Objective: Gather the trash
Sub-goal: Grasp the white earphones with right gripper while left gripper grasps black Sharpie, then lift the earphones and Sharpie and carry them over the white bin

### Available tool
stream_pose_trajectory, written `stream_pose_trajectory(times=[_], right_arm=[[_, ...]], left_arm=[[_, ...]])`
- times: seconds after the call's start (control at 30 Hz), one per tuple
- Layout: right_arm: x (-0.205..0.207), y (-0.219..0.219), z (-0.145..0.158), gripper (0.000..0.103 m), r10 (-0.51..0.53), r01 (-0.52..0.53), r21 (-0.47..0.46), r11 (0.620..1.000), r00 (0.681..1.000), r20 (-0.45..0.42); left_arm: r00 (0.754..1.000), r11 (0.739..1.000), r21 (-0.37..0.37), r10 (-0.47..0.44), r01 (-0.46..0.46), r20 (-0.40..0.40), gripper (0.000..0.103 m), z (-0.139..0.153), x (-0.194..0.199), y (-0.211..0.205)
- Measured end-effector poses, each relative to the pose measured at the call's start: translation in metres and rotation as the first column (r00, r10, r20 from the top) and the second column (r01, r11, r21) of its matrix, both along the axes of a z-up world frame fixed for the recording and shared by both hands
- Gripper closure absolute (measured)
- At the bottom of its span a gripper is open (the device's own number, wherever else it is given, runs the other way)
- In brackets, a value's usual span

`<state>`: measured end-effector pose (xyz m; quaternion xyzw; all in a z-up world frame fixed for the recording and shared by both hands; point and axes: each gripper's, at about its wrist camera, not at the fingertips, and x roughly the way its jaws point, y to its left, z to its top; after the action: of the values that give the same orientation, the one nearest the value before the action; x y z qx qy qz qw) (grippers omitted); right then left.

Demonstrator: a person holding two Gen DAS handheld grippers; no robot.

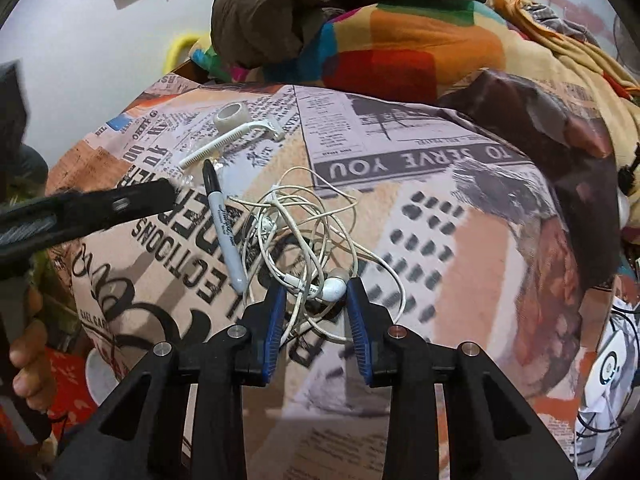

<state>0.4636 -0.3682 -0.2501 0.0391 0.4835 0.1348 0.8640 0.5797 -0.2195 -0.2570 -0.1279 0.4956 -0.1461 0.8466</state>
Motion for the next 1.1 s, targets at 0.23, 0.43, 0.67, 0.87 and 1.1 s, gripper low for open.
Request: stream_pose_trajectory(times=[0.23, 0.43, 0.67, 0.87, 1.1], right_arm=[[-0.011, -0.005, -0.003, 0.075, 0.002, -0.002, 0.018, 1.0, 1.0, 0.006], [-0.015, -0.014, 0.001, 0.075, -0.03, 0.03, 0.022, 0.999, 0.999, 0.023], [-0.02, -0.018, 0.011, 0.075, -0.06, 0.059, 0.03, 0.998, 0.998, 0.032], [-0.026, -0.015, 0.03, 0.075, -0.065, 0.063, 0.041, 0.997, 0.997, 0.048], [-0.034, -0.011, 0.065, 0.075, -0.086, 0.079, 0.077, 0.994, 0.993, 0.087]], left_arm=[[0.999, 0.994, 0.101, 0.034, -0.032, -0.013, 0.063, -0.021, 0.008, -0.028], [1.0, 0.98, 0.198, 0.016, -0.02, 0.023, 0.072, -0.026, 0.006, -0.045], [0.996, 0.97, 0.23, -0.086, 0.082, 0.008, 0.092, -0.025, -0.009, -0.052], [0.992, 0.974, 0.19, -0.128, 0.126, -0.003, 0.093, -0.015, -0.027, -0.047], [0.982, 0.975, 0.176, -0.155, 0.135, 0.104, 0.094, 0.039, -0.06, -0.035]])
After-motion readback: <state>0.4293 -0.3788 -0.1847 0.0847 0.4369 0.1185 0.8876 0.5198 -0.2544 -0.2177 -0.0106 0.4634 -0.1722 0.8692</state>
